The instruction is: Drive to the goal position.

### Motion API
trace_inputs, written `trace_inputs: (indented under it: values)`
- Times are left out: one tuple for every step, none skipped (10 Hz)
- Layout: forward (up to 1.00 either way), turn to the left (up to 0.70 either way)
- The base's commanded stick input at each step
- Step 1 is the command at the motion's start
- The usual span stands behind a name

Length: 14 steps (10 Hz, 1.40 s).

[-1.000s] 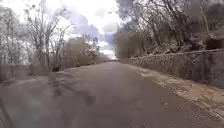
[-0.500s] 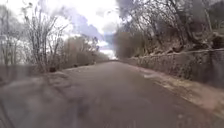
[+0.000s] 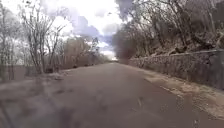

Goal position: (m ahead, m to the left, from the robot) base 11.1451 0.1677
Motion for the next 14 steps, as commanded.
trace_inputs:
  values:
    - [0.7, 0.0]
    - [0.7, 0.0]
    - [0.7, 0.0]
    - [0.7, 0.0]
    - [0.7, 0.0]
    - [0.7, 0.0]
    - [0.7, 0.0]
    - [0.7, 0.0]
    - [0.7, 0.0]
    - [0.7, 0.0]
    - [0.7, 0.0]
    - [0.7, 0.0]
    - [0.7, 0.0]
    - [0.7, 0.0]
